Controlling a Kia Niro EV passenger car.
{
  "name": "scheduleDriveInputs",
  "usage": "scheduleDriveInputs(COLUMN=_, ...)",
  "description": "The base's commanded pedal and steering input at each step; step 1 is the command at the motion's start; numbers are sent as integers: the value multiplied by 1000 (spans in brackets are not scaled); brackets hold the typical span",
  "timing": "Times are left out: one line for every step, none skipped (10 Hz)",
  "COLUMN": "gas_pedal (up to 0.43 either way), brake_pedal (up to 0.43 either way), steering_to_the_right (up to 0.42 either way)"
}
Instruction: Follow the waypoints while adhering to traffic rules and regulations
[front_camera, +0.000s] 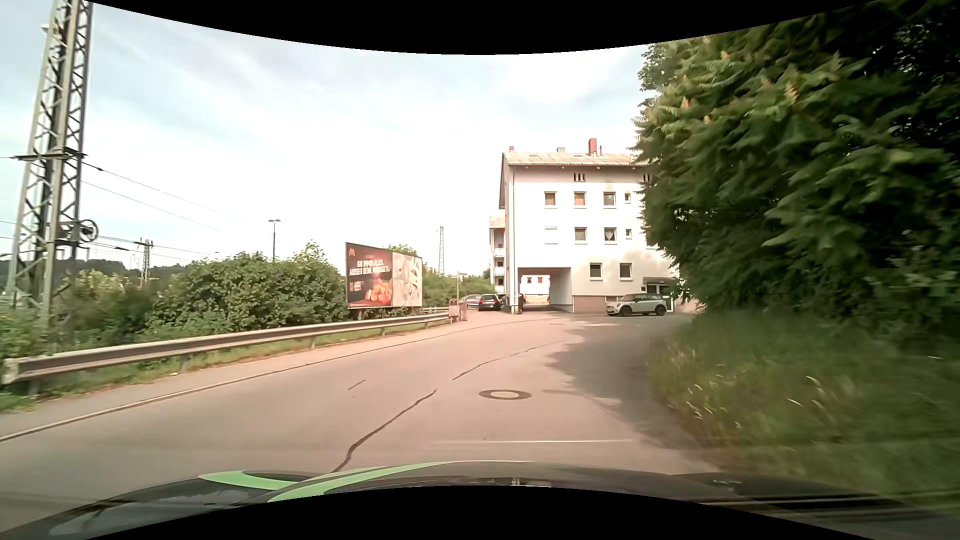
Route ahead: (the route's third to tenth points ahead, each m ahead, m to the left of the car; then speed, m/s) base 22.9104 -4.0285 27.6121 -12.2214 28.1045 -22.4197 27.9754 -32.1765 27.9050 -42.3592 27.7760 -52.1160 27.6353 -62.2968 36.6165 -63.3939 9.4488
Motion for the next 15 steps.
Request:
scheduleDriveInputs(gas_pedal=0, brake_pedal=110, steering_to_the_right=89)
scheduleDriveInputs(gas_pedal=0, brake_pedal=116, steering_to_the_right=106)
scheduleDriveInputs(gas_pedal=0, brake_pedal=122, steering_to_the_right=119)
scheduleDriveInputs(gas_pedal=0, brake_pedal=122, steering_to_the_right=134)
scheduleDriveInputs(gas_pedal=0, brake_pedal=122, steering_to_the_right=144)
scheduleDriveInputs(gas_pedal=0, brake_pedal=110, steering_to_the_right=154)
scheduleDriveInputs(gas_pedal=0, brake_pedal=55, steering_to_the_right=166)
scheduleDriveInputs(gas_pedal=0, brake_pedal=0, steering_to_the_right=178)
scheduleDriveInputs(gas_pedal=0, brake_pedal=0, steering_to_the_right=188)
scheduleDriveInputs(gas_pedal=0, brake_pedal=0, steering_to_the_right=195)
scheduleDriveInputs(gas_pedal=0, brake_pedal=0, steering_to_the_right=198)
scheduleDriveInputs(gas_pedal=0, brake_pedal=0, steering_to_the_right=198)
scheduleDriveInputs(gas_pedal=8, brake_pedal=0, steering_to_the_right=200)
scheduleDriveInputs(gas_pedal=28, brake_pedal=0, steering_to_the_right=200)
scheduleDriveInputs(gas_pedal=28, brake_pedal=0, steering_to_the_right=204)
